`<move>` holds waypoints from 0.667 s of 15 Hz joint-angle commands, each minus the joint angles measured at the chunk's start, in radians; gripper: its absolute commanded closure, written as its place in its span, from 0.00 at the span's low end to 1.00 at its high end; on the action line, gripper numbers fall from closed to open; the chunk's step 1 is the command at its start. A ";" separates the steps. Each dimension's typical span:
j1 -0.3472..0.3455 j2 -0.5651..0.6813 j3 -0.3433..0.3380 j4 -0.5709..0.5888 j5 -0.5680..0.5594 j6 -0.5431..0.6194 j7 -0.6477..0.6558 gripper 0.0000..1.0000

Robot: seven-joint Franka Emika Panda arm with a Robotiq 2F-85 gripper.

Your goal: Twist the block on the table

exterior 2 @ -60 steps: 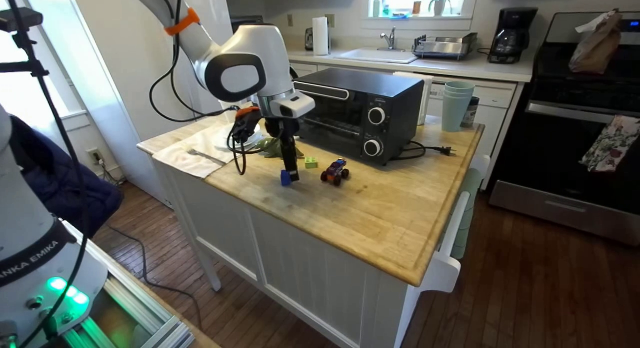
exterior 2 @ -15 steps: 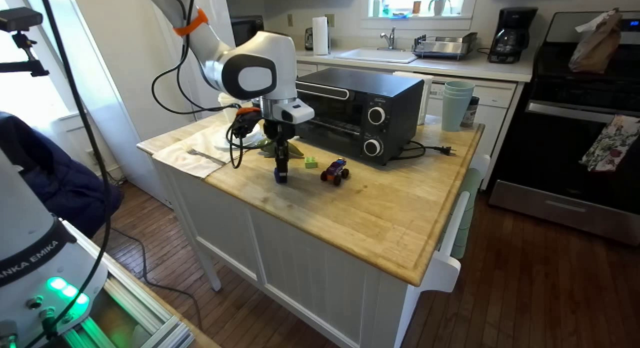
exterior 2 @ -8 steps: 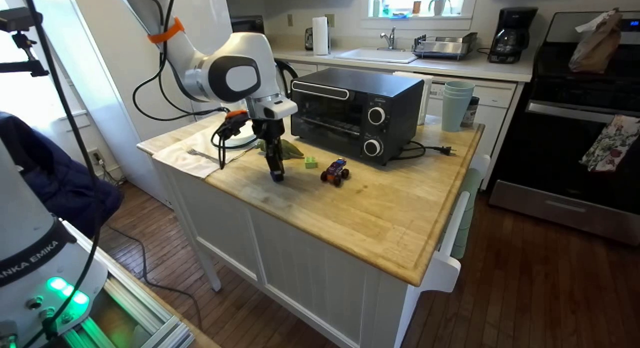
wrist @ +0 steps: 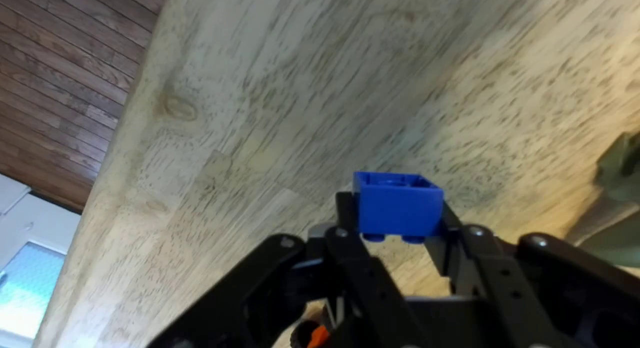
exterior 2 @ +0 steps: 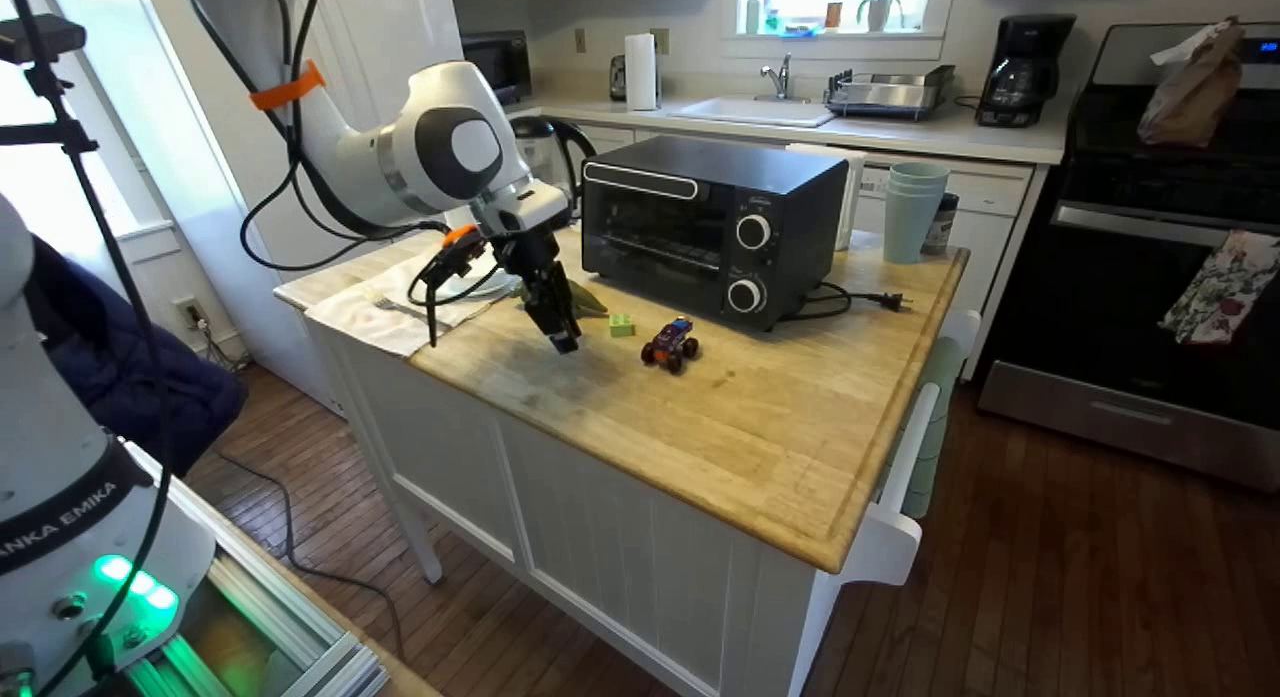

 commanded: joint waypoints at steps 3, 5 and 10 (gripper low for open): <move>0.330 0.076 -0.335 0.019 -0.341 0.076 0.404 0.89; 0.430 0.111 -0.418 0.020 -0.419 0.065 0.505 0.89; 0.595 0.222 -0.536 0.007 -0.485 0.072 0.673 0.89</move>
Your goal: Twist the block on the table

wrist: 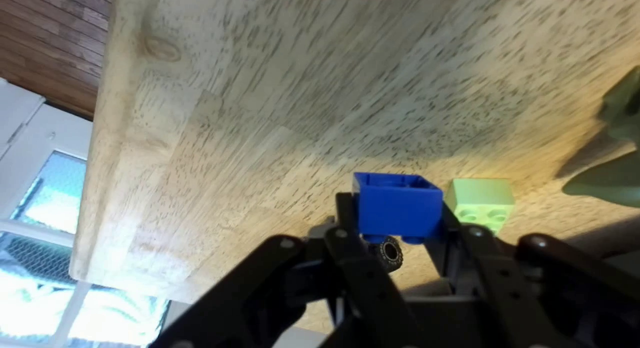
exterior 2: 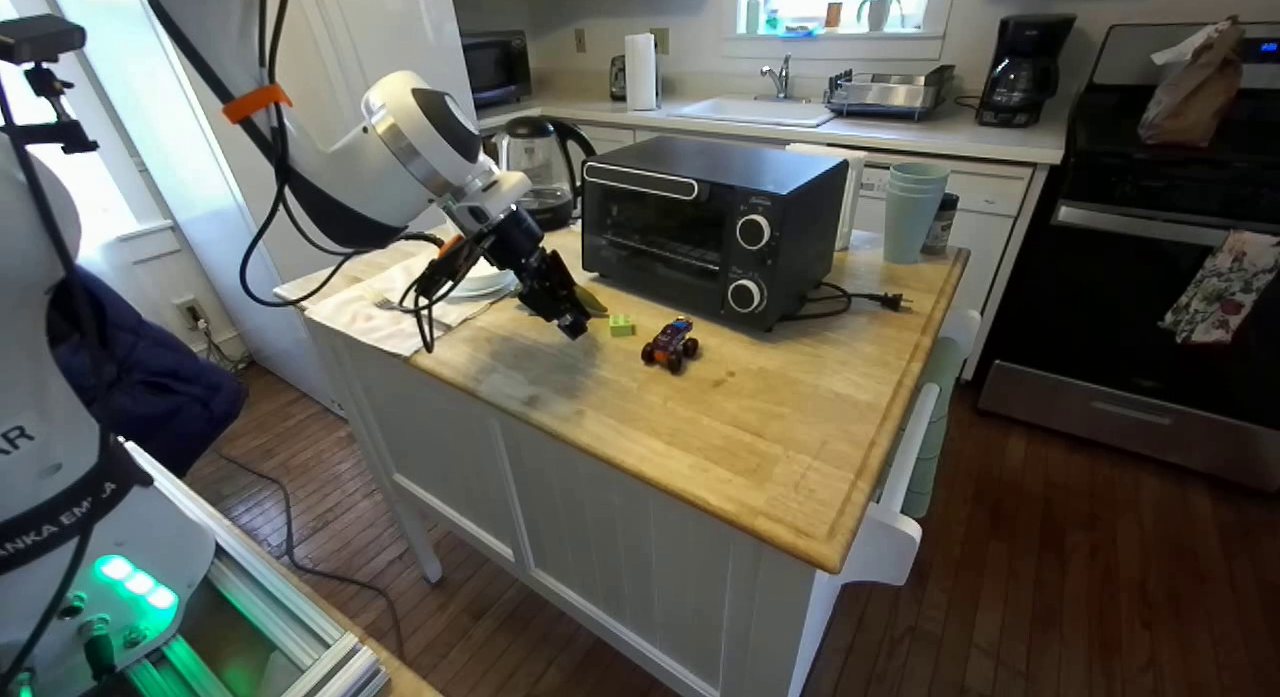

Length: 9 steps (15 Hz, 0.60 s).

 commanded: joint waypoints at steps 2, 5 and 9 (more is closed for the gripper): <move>0.144 0.136 -0.107 0.002 -0.061 0.026 0.172 0.89; 0.221 0.232 -0.153 -0.002 -0.056 0.030 0.270 0.89; 0.285 0.344 -0.161 -0.015 -0.034 0.032 0.400 0.89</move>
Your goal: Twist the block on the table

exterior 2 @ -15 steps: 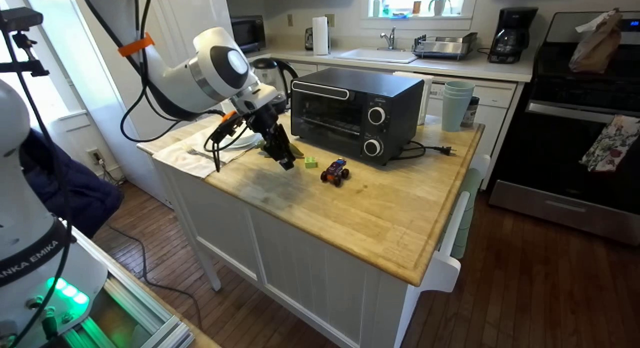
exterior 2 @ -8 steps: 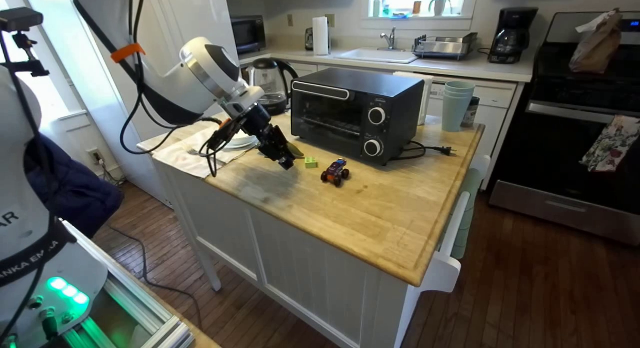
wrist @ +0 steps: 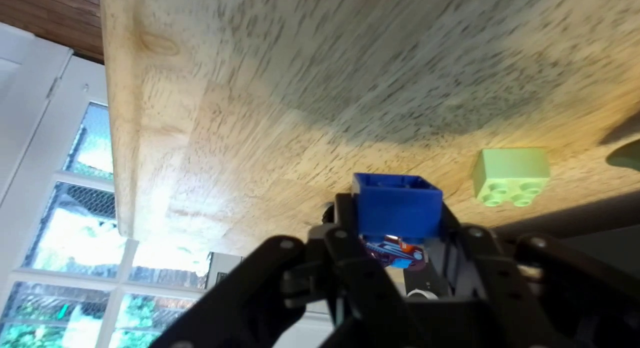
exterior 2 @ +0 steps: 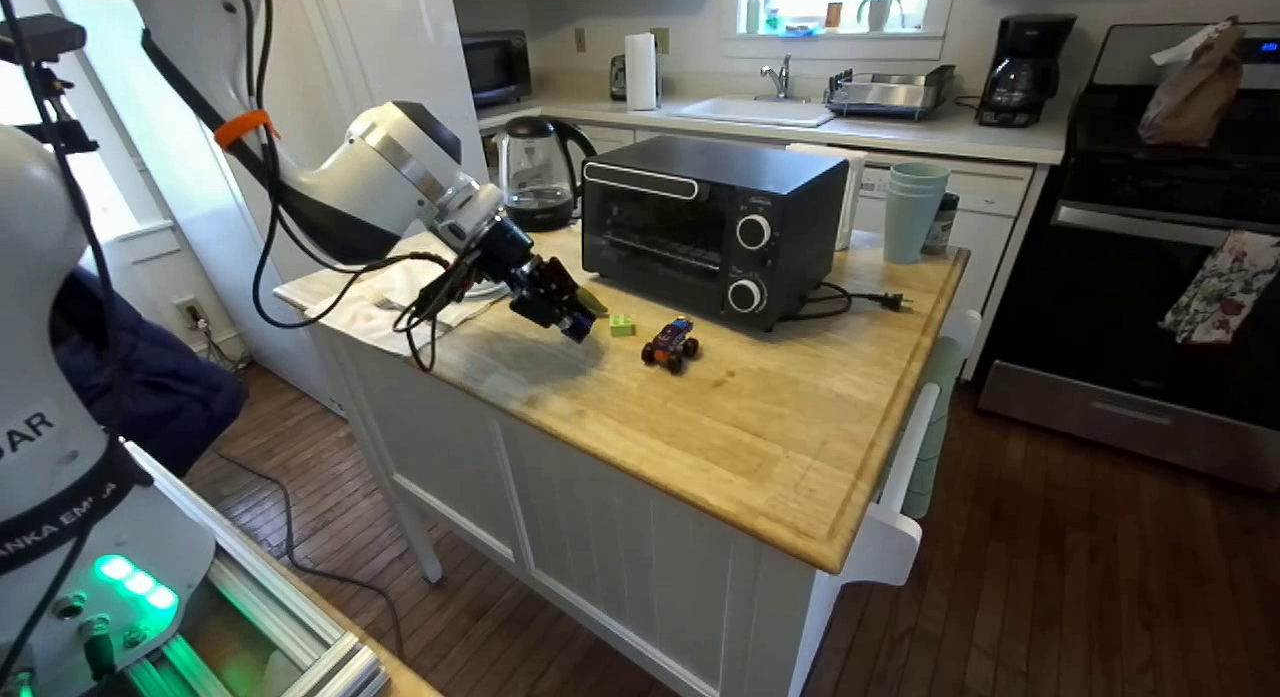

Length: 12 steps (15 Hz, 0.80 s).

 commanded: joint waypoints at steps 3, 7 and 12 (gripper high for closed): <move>0.098 0.177 -0.026 -0.019 -0.011 0.033 0.191 0.89; 0.106 0.223 -0.004 -0.026 -0.006 0.038 0.238 0.89; 0.091 0.251 0.014 -0.031 -0.001 0.053 0.252 0.89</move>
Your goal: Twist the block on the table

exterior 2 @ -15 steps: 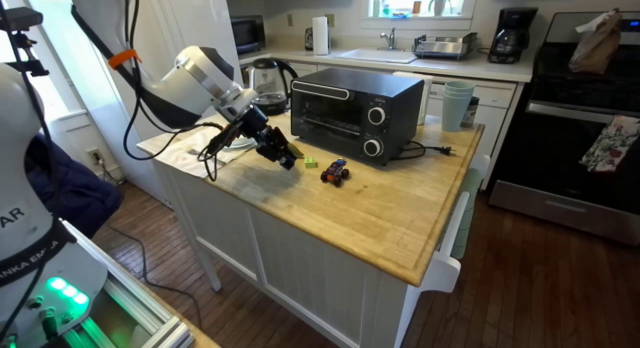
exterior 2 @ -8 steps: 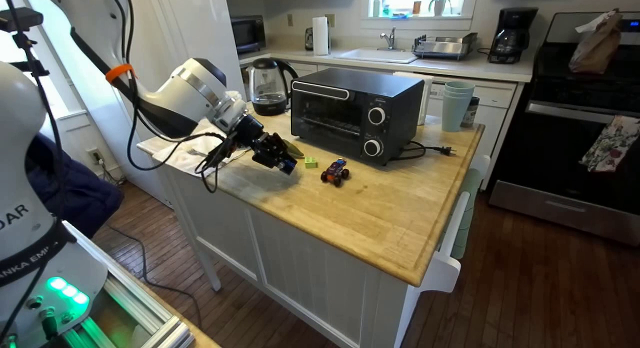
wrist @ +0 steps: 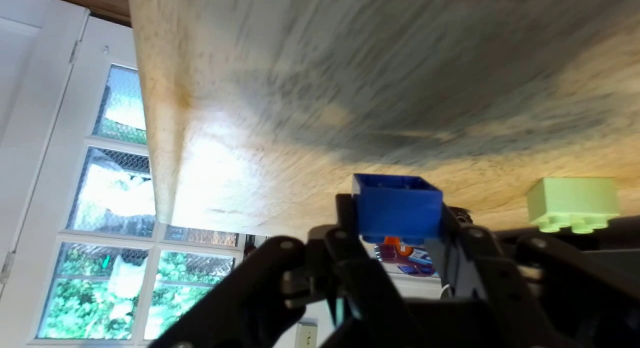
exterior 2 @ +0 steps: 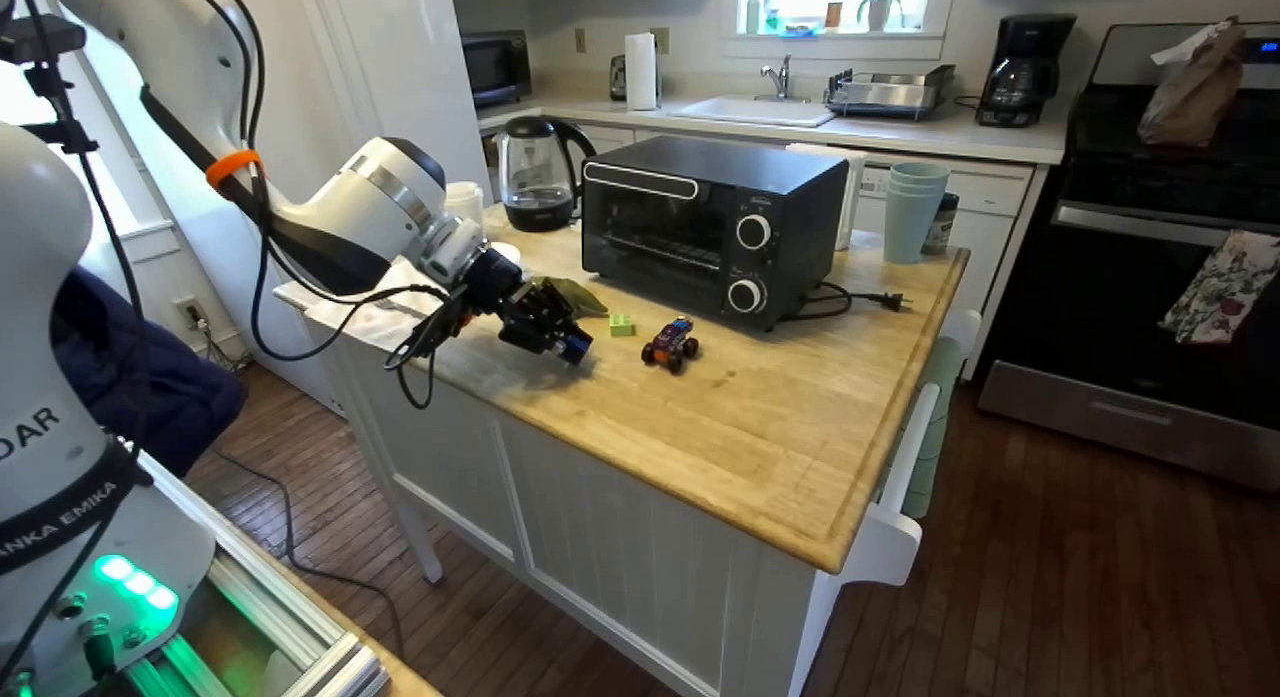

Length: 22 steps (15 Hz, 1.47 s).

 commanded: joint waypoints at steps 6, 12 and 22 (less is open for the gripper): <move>-0.002 0.073 0.027 -0.001 0.002 0.039 0.074 0.84; -0.007 0.056 0.010 -0.011 -0.011 0.072 0.066 0.17; -0.140 -0.124 -0.083 -0.023 -0.080 0.197 -0.198 0.00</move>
